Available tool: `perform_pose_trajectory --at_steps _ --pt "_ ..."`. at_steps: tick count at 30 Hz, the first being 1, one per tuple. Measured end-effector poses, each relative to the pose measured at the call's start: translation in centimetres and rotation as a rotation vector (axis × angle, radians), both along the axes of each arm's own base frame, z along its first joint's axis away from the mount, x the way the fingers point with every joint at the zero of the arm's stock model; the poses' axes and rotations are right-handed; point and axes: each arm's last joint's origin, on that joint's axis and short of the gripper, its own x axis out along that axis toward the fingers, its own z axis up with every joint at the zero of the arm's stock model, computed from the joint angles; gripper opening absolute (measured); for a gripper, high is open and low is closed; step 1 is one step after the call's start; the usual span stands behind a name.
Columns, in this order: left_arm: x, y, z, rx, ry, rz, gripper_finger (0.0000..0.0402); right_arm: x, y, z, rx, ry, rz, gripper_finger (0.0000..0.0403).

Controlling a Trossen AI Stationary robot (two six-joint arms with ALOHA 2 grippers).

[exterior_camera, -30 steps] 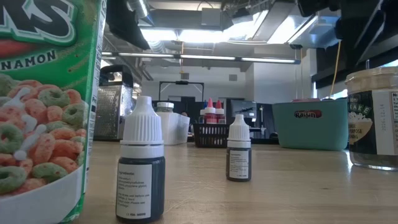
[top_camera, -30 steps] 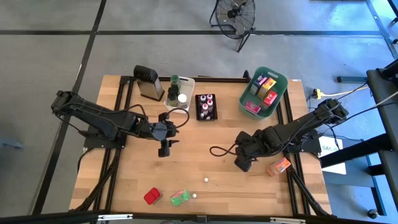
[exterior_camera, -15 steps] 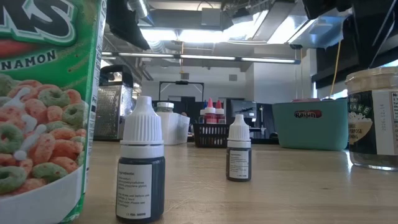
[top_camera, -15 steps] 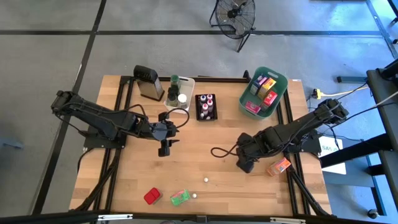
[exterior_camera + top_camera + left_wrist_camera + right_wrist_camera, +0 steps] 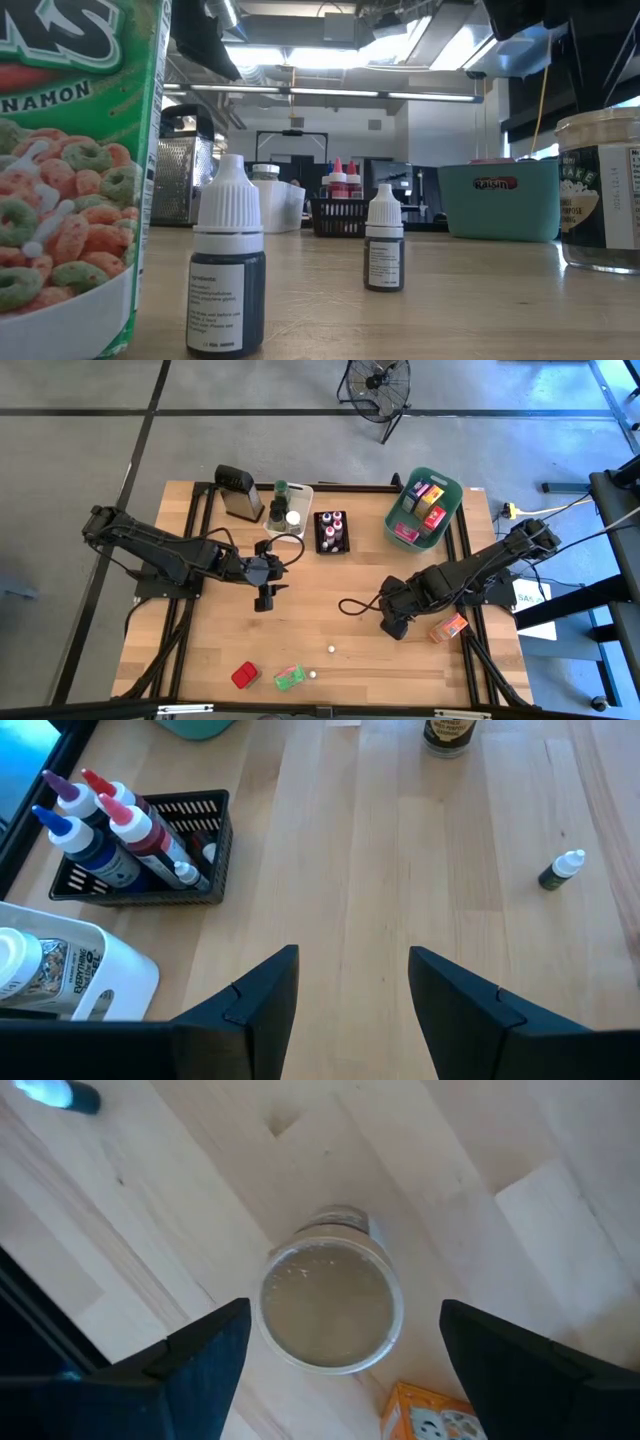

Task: Pick & Place Kitchen Items
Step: Put the gold seasoning bottle into the white bin

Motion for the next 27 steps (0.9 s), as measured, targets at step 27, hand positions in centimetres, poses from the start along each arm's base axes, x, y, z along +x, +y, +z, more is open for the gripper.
perform_pose_trajectory --at_steps 27 --pt "0.0 0.0 0.0 0.000 0.005 0.000 0.0184 -1.2 1.3 0.4 -0.084 -0.041 0.042 0.0391"
